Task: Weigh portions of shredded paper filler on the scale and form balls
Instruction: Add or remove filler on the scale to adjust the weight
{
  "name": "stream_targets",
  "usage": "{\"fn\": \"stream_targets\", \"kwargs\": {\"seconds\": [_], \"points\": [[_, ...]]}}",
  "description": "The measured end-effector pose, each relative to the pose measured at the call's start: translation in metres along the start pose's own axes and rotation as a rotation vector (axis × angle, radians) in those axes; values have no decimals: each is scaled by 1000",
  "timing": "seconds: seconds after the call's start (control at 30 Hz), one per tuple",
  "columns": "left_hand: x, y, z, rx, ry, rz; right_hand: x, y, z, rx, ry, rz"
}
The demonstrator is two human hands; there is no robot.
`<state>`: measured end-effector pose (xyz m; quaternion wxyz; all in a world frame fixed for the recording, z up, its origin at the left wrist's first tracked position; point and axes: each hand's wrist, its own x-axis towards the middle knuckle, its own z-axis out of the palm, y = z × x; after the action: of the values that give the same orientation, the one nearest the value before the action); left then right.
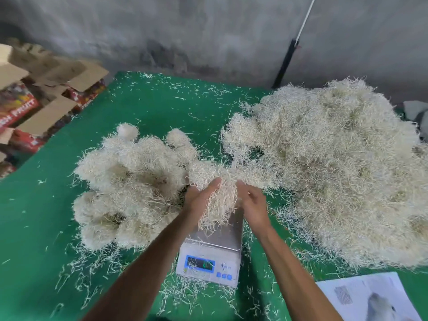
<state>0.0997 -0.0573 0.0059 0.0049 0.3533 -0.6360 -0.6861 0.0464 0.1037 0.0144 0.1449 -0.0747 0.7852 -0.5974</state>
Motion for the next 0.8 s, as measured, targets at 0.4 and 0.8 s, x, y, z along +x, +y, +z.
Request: {"fn": "stream_targets", "kwargs": {"seconds": [0.4, 0.8], "points": [[2, -38, -46, 545, -81, 122, -17, 44, 9, -229, 113, 91], [-26, -64, -55, 394, 79, 337, -41, 52, -15, -608, 255, -46]]}}
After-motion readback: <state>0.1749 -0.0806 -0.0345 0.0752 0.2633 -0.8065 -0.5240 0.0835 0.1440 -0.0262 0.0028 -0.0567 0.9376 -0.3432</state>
